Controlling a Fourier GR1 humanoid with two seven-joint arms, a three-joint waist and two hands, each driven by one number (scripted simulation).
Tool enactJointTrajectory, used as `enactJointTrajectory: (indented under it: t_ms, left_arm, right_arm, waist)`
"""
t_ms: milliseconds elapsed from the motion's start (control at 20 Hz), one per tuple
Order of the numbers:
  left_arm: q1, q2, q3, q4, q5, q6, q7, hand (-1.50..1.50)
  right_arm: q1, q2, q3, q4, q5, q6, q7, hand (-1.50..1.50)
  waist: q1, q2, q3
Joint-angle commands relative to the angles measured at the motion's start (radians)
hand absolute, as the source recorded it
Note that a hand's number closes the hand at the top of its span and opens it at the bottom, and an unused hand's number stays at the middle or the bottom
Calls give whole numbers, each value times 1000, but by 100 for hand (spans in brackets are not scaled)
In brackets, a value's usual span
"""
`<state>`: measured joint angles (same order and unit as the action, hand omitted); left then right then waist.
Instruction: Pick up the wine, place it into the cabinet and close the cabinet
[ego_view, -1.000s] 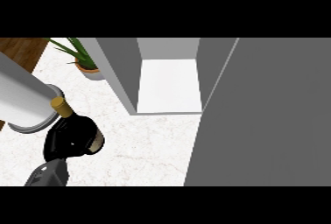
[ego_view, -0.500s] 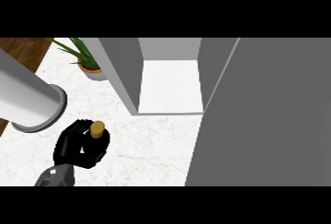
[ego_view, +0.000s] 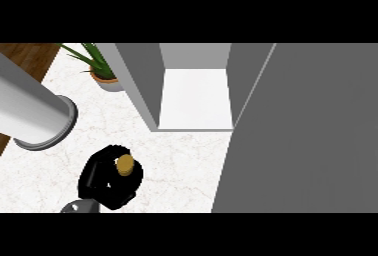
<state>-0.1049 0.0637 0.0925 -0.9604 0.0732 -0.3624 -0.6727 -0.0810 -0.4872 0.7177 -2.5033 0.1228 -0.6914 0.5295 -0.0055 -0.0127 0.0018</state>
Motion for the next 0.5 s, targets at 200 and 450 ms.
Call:
enactJointTrajectory:
  t_ms: [200,450]
  left_arm:
    - [138,-50,-120,-327,44,22,186,150]
    - [138,-63,-238,-473,94,145,293,150]
  right_arm:
    - [69,-48,-26,-184,52,8,36,-150]
    - [108,-103,-6,-225,49,-3,18,-150]
  waist:
    - [3,6,-1]
    - [-6,4,-2]
